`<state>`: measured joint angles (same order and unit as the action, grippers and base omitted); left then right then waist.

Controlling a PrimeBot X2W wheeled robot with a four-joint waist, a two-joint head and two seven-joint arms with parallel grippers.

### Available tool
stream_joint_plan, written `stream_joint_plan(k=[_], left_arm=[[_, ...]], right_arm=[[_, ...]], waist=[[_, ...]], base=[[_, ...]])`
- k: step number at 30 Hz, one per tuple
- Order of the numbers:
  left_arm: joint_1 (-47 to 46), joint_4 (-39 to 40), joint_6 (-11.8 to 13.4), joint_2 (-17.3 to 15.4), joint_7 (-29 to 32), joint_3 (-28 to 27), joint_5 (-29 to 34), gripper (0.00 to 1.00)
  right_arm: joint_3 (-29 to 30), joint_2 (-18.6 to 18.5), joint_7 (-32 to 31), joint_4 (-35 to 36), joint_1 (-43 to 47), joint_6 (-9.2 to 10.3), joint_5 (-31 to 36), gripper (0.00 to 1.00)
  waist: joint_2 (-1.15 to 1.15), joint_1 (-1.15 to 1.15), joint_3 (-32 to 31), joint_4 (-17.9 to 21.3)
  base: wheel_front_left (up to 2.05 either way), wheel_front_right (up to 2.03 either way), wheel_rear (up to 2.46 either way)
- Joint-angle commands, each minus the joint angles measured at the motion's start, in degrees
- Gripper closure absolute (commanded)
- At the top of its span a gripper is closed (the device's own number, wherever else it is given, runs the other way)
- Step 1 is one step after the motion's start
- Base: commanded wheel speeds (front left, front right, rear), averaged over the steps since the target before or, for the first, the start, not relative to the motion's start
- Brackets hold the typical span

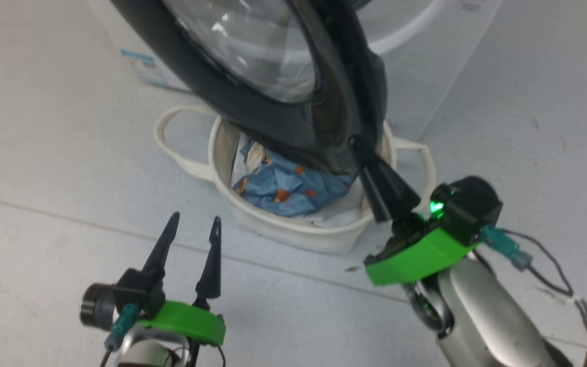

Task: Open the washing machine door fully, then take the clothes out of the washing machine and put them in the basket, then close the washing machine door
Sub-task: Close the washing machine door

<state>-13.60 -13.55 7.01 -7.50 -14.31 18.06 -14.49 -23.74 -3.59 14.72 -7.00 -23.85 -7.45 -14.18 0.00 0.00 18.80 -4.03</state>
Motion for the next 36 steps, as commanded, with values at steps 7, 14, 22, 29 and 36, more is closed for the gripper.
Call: stream_joint_plan(k=[7,14,22,29,36], left_arm=[[-4.0,1.6,0.0,1.2,-0.7,-1.0,1.5,0.00],[-5.8,2.4,0.0,2.4,-0.7,-1.0,2.5,0.00],[-7.5,2.4,-0.1,3.5,-0.7,-0.1,3.0,0.00],[-9.2,2.3,0.4,4.2,-0.7,0.5,3.3,0.00],[-9.9,2.3,0.9,4.5,-0.7,1.3,2.9,0.00]], right_arm=[[3.5,0.7,0.3,0.6,-4.9,-0.03,1.2,1.00],[9.5,0.7,0.3,1.7,-7.9,-0.03,1.5,1.00],[15.4,0.1,0.3,1.0,-12.8,-0.03,1.0,1.00],[21.3,-1.8,0.3,-0.3,-18.2,-0.03,-0.1,1.00],[24.6,-3.2,0.3,-3.0,-23.2,-0.03,-1.7,1.00]], waist=[[0.00,0.00,5.4,-2.7],[0.00,0.00,8.9,-3.5],[0.00,0.00,12.3,-4.4],[0.00,0.00,15.1,-5.9],[0.00,0.00,17.1,-7.0]], base=[[0.00,0.00,0.00],[0.00,0.00,0.00],[0.00,0.00,0.00],[0.00,0.00,0.00],[0.00,0.00,0.00]])
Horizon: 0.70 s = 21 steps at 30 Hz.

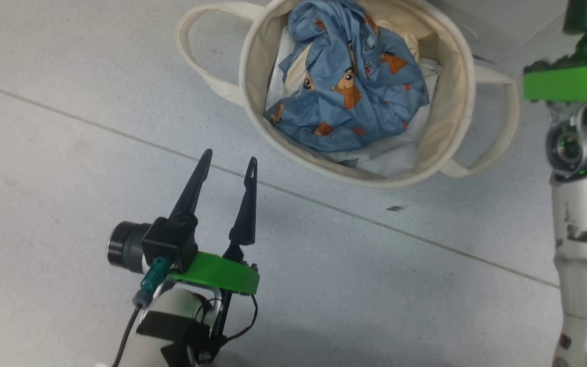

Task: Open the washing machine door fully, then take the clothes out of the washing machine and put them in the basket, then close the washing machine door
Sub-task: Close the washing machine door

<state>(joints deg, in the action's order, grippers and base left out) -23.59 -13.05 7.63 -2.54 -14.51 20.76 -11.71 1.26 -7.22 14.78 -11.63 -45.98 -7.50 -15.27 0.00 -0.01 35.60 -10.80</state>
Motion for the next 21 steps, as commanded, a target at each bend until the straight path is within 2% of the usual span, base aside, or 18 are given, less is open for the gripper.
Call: stream_joint_plan(k=[1,13,21], left_arm=[[0.0,1.8,0.4,-0.5,-0.5,-1.3,0.0,0.00],[-0.5,1.9,1.0,-0.4,-0.5,-0.3,-0.7,0.00],[0.6,0.2,-0.1,-0.3,-0.5,-1.6,-0.4,0.00]], right_arm=[[-0.2,0.3,0.2,1.5,-1.6,0.01,-0.7,1.00],[0.5,-0.2,0.2,1.0,-2.5,0.01,-2.0,1.00],[-5.4,1.3,0.2,3.1,3.4,0.01,-2.7,1.00]], waist=[[0.00,0.01,0.5,-0.4],[0.00,0.01,0.3,-0.9],[0.00,0.01,-5.0,1.9]], base=[[0.00,0.00,0.00],[0.00,0.00,0.00],[0.00,0.00,0.00]])
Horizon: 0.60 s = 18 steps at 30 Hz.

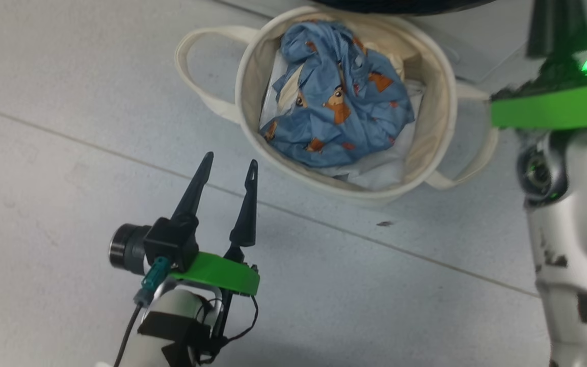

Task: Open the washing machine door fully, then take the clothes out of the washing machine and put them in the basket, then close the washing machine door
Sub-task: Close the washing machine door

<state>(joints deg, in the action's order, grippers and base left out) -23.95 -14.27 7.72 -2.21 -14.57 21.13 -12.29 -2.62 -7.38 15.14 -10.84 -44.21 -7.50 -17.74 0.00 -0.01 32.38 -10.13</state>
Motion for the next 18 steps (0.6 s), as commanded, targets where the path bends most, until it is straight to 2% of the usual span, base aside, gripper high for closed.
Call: stream_joint_plan(k=[1,10,18], left_arm=[[1.2,1.4,-0.2,-0.7,-0.4,-2.4,0.3,0.00],[5.3,1.6,-1.6,-1.5,-0.4,-6.6,0.9,0.00],[10.7,3.3,-3.1,-2.2,-0.4,-9.7,1.4,0.00]], right_arm=[[-2.6,1.4,-0.1,2.8,2.7,0.01,-0.2,1.00],[-10.3,-0.7,-0.1,8.0,14.7,0.01,3.4,1.00],[-7.9,0.7,-0.1,10.4,25.8,0.01,4.9,1.00]], waist=[[0.00,0.01,-2.7,1.7],[0.00,0.01,-11.9,6.2],[0.00,0.01,-18.5,9.2]], base=[[0.00,0.00,0.00],[0.00,0.00,0.00],[0.00,0.00,0.00]])
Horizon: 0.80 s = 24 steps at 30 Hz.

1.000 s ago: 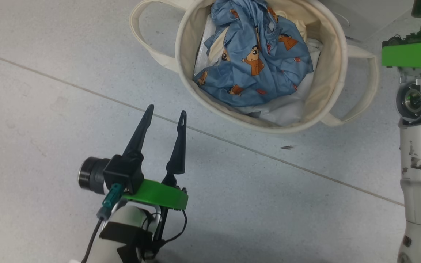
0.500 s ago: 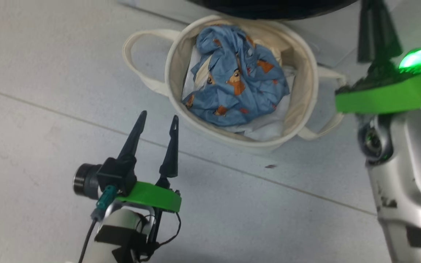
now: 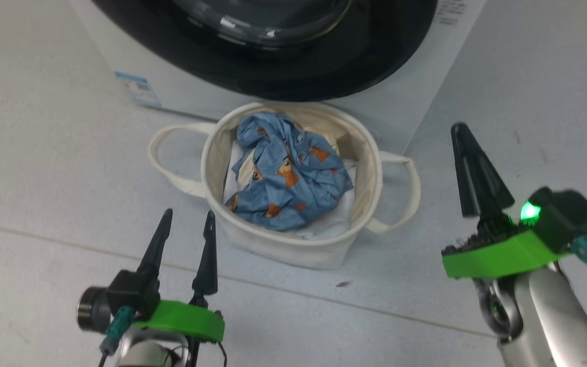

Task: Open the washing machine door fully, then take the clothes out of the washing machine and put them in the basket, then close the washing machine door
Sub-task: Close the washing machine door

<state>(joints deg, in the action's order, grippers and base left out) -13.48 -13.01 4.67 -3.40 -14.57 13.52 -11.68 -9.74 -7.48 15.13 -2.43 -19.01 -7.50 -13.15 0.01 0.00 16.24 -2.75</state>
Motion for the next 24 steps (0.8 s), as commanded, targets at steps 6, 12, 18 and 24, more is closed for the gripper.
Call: stream_joint_plan(k=[6,12,18,24], left_arm=[[3.8,2.7,-1.1,-1.0,-0.4,-4.1,0.9,0.00],[7.3,2.9,-2.0,-1.3,-0.4,-5.7,1.7,0.00],[9.0,4.2,-4.4,-1.4,-0.4,-6.6,1.6,0.00],[10.3,4.0,-4.1,-2.0,-0.4,-6.8,4.6,0.00]], right_arm=[[3.9,2.8,-0.1,1.0,8.0,0.01,-0.3,1.00],[6.5,4.0,-0.1,-0.8,13.6,0.01,0.5,0.00],[9.5,4.5,-0.1,-4.0,15.6,0.01,1.0,0.00],[9.6,4.6,-0.1,-4.7,15.9,0.01,-0.4,0.00]], waist=[[-0.01,0.00,-5.7,3.3],[-0.01,0.00,-9.0,5.0],[-0.01,0.00,-10.4,6.1],[-0.01,0.00,-11.4,6.7]], base=[[0.00,0.00,0.00],[0.00,0.00,0.00],[0.00,0.00,0.00],[0.00,0.00,0.00]])
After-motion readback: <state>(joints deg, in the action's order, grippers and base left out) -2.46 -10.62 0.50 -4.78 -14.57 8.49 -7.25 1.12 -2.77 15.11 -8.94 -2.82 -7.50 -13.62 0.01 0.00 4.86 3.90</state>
